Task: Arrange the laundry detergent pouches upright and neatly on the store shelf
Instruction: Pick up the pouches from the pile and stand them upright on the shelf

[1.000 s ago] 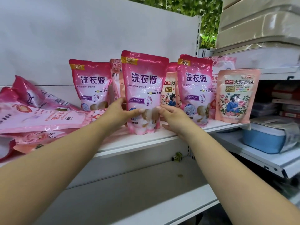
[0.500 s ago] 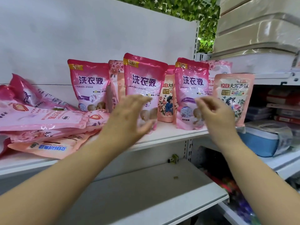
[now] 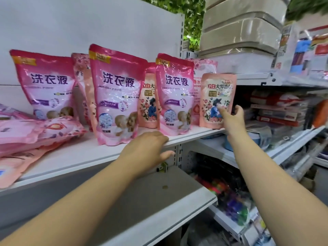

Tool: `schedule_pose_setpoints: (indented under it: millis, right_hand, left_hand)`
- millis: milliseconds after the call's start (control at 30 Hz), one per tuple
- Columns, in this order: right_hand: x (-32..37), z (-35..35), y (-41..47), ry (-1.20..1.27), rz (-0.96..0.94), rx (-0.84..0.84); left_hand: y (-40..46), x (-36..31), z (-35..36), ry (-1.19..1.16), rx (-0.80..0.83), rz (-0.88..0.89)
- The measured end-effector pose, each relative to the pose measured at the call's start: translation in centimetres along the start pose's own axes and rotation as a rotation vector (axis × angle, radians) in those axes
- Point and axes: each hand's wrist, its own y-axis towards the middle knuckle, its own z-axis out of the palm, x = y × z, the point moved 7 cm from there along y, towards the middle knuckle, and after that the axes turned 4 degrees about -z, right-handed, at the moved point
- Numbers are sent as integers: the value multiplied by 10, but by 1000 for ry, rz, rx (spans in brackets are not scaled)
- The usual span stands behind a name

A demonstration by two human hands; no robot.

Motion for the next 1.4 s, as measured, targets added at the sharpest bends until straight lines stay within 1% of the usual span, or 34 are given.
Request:
schedule_pose_setpoints:
  millis: [67, 300, 400, 467, 567, 667, 733, 867, 967, 1033, 1100, 1200, 1300, 1400]
  right_hand:
    - [-2, 2, 4, -1, 8, 27]
    - [-11, 24, 1, -79, -11, 260]
    - [-19, 30, 4, -211, 7, 333]
    - [-38, 32, 19, -294, 8, 368]
    - [-23, 33, 6, -378, -10, 361]
    - [-24, 28, 7, -472, -18, 322]
    - [-24, 26, 11, -521, -32, 335]
    - [-20, 25, 3, -598, -47, 313]
    - [-4, 23, -20, -688, -169, 246]
    - [12, 25, -42, -671, -279, 222]
    - [35, 29, -68, -622, -371, 233]
    - [73, 45, -105, -576, -525, 318]
    - [105, 66, -138, -501, -571, 438]
    - [134, 98, -171, -454, -609, 594]
  left_hand:
    - [1, 0, 0, -8, -18, -1]
    - [0, -2, -2, 2, -30, -29]
    - [-2, -6, -3, 46, -46, -31]
    - [-4, -9, -2, 83, -57, -26]
    - [-7, -10, -3, 109, -82, -22]
    - [-8, -11, -2, 129, -88, -16]
    - [-9, -11, -2, 136, -93, -11]
    - [-9, -11, -1, 135, -66, -2]
    - [-11, -11, -3, 106, -57, 10]
    - [-13, -10, -9, 28, -54, 2]
    - [-17, -5, -22, -69, -73, -27]
    - [-30, 9, -53, -95, -129, -73]
    - [-48, 28, -94, -99, -187, -119]
    - [-67, 74, -131, -26, -178, -255]
